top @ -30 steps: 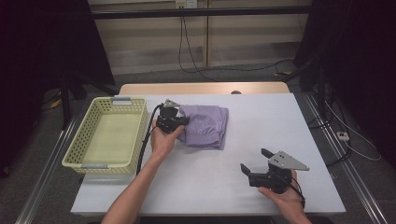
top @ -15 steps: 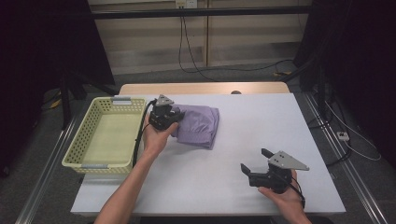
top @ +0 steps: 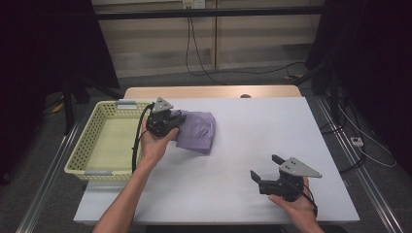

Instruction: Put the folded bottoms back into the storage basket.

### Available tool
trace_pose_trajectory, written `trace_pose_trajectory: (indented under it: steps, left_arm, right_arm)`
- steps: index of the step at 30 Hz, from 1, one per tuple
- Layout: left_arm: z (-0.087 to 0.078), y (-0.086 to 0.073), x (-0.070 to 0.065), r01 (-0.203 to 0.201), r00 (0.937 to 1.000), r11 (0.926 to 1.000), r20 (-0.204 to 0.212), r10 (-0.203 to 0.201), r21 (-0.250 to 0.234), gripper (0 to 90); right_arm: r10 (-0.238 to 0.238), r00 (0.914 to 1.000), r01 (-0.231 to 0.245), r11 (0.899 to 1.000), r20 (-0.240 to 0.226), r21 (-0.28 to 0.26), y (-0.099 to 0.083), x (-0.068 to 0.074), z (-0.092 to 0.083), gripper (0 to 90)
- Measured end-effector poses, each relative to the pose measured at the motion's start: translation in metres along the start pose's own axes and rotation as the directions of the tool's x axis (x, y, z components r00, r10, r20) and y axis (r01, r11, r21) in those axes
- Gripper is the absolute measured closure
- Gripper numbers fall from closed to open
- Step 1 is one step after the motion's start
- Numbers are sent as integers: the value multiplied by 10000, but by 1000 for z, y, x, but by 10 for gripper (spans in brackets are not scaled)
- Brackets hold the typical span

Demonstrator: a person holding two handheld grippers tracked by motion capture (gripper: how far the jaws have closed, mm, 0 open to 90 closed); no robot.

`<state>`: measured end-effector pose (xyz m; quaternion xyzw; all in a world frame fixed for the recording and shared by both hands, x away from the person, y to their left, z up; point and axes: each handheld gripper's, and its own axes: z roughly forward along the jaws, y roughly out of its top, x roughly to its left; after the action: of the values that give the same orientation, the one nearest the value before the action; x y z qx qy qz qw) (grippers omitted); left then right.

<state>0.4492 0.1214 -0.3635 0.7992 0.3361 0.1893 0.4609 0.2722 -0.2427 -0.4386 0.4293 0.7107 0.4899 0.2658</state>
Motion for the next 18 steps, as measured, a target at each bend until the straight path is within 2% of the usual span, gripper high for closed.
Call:
trace_pose_trajectory:
  steps: [11, 18]
  left_arm:
    - [-6, 4, -4, -210, 9997, 9997, 88, 211, -108, 866]
    - [-15, 11, -8, -262, 9995, 9987, 184, 270, -429, 866]
  right_arm:
    - [-55, 10000, 55, 10000, -58, -53, 1, 0, -1, 60]
    - [-73, 10000, 73, 10000, -63, -61, 1, 1, -1, 60]
